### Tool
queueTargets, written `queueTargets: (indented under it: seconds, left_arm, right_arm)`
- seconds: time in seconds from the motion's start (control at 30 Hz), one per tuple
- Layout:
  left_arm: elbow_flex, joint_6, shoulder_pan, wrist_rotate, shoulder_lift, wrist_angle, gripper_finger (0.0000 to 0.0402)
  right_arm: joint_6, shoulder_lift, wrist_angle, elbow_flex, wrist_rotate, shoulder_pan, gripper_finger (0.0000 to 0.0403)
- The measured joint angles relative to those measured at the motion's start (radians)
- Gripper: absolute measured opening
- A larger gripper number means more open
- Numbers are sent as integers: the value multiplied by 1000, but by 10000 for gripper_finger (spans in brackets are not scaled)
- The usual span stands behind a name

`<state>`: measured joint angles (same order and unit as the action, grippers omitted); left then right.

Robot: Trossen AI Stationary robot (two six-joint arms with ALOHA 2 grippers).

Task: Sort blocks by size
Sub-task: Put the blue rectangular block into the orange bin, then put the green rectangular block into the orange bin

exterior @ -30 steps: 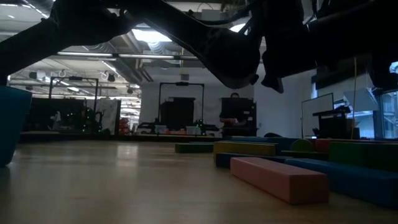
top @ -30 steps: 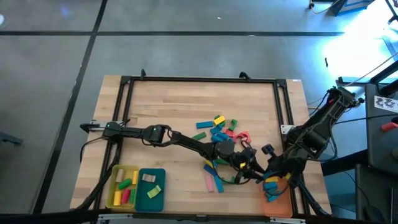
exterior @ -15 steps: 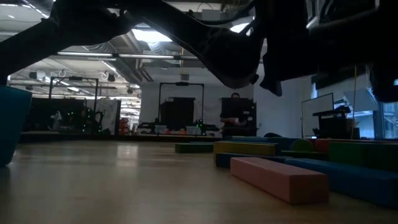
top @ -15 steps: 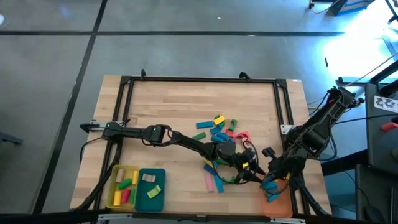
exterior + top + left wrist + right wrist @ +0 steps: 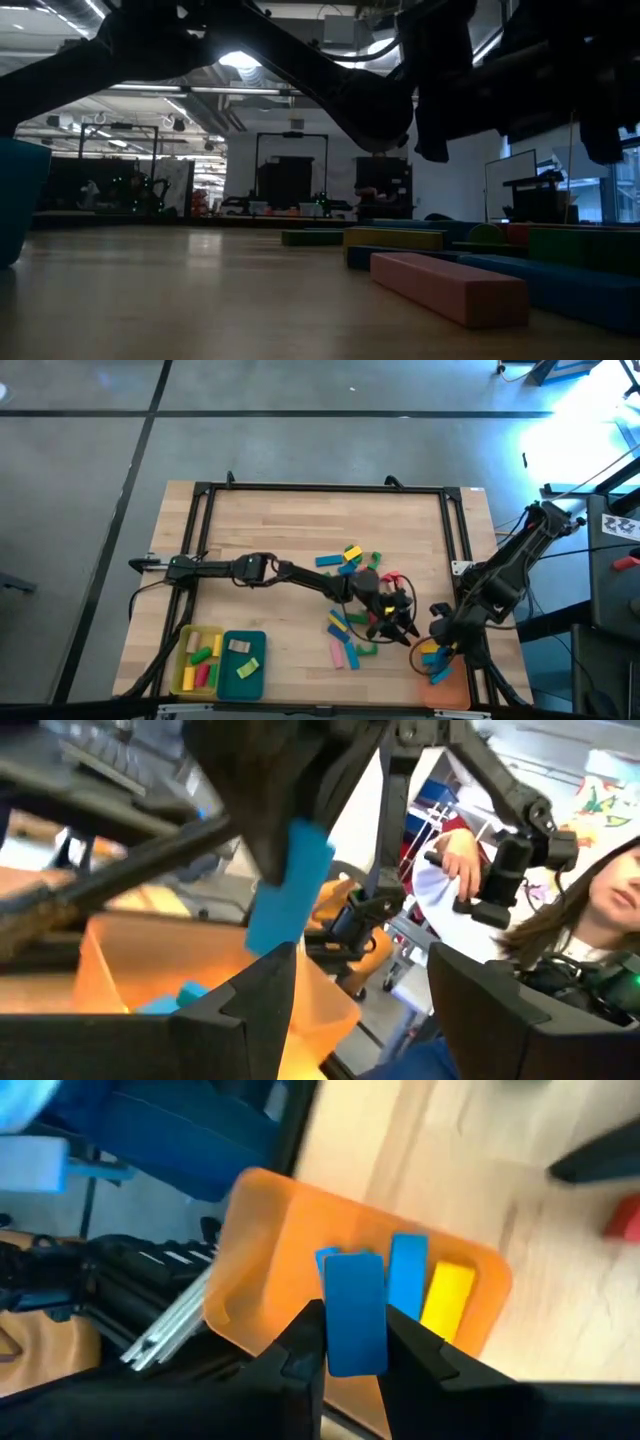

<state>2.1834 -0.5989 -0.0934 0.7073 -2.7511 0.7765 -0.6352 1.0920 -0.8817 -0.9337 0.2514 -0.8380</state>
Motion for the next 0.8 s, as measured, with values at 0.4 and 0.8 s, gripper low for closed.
queueTargets:
  seconds: [0.4,0.8]
  left_arm:
    - [0,40,29,48,6,93,203]
    - [1,419,38,114,166,-350,203]
  right_arm:
    - [-143,57,-35,0,4,0,126]
    - [-176,58,-34,0,4,0,162]
